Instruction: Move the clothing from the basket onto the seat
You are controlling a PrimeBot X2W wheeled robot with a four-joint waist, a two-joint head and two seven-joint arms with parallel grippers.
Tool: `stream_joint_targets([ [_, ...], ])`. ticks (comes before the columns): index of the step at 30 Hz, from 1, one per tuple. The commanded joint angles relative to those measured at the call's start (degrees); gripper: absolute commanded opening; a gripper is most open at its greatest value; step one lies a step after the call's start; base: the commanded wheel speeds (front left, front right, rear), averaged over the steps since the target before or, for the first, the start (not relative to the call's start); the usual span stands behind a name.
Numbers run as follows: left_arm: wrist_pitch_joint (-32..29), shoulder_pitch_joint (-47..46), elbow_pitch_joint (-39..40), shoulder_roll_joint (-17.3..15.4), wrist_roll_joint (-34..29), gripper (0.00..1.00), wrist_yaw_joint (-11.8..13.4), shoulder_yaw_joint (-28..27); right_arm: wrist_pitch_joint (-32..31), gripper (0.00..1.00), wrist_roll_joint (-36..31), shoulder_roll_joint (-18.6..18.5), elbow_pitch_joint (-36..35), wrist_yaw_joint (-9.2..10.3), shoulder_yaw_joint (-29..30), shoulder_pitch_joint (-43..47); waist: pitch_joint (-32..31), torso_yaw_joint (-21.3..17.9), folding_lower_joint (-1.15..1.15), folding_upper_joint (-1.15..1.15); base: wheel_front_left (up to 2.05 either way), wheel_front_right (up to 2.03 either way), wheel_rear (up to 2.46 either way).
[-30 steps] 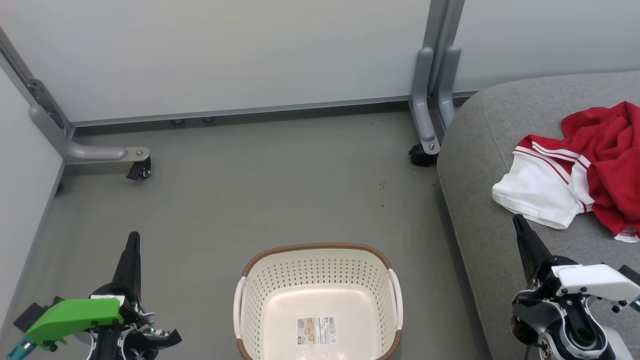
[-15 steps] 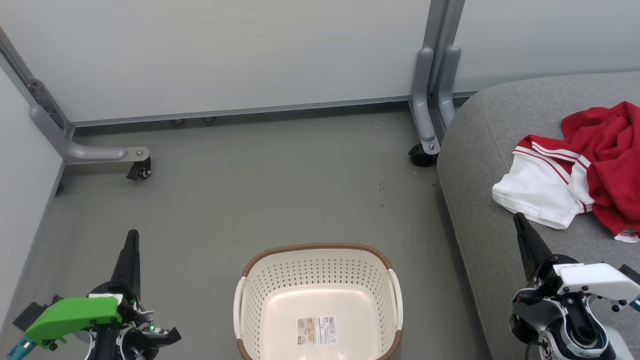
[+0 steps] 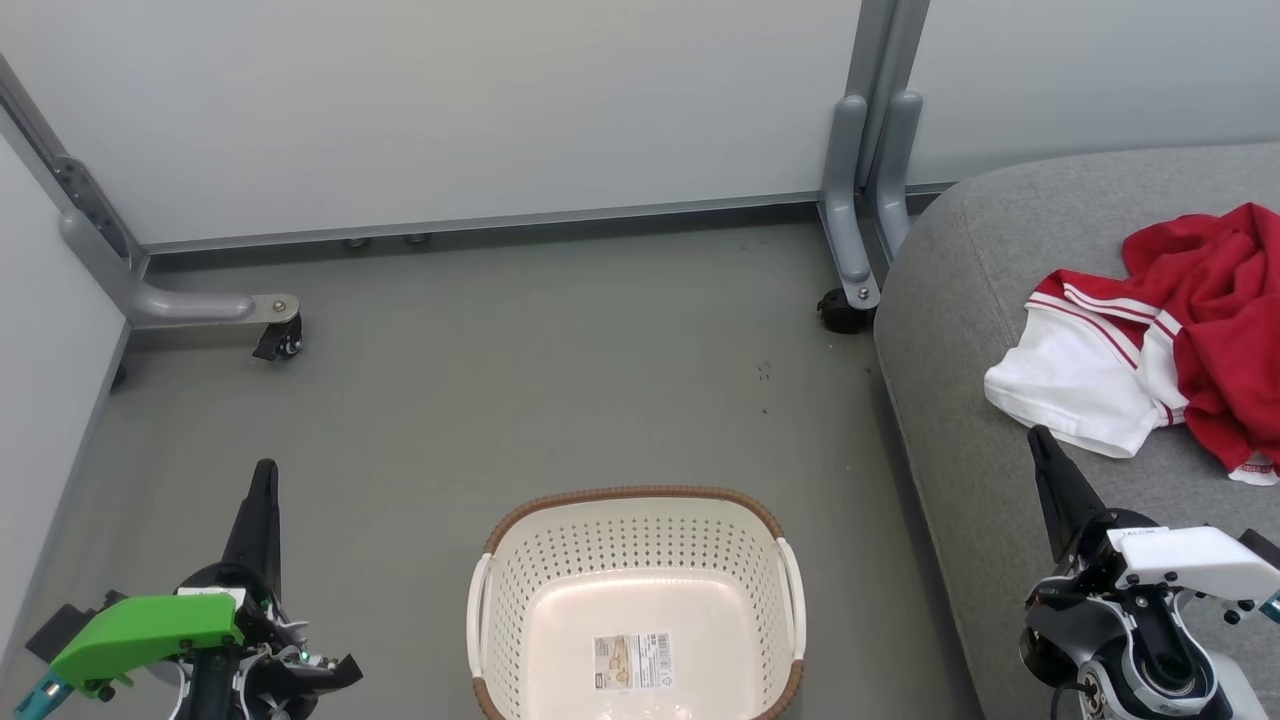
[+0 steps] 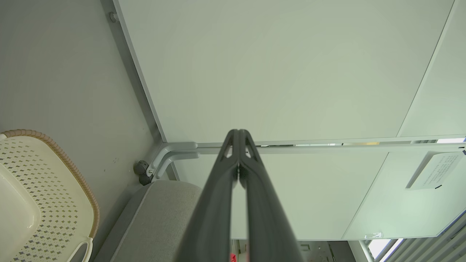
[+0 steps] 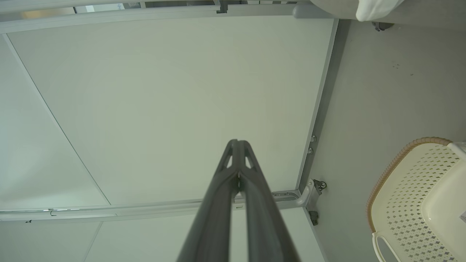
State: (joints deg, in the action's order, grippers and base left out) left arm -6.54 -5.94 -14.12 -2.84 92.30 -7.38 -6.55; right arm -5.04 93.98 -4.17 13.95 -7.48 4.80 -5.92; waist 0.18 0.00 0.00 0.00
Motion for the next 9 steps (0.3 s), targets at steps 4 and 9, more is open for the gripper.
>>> stream_joint_targets([
  [4, -0.2, -0.6, 0.1, 0.0, 0.2, 0.00, -0.3, -0.1, -0.4, 0.00, -0.3, 0.1, 0.2, -0.02, 0.2, -0.4, 0.0, 0.0, 0.00, 0.00, 0.00, 0.00, 0.00],
  [9, -0.2, -0.6, 0.1, 0.0, 0.2, 0.00, -0.3, -0.1, -0.4, 0.00, -0.4, 0.2, 0.2, -0.02, 0.3, -0.4, 0.0, 0.0, 0.00, 0.00, 0.00, 0.00, 0.00],
])
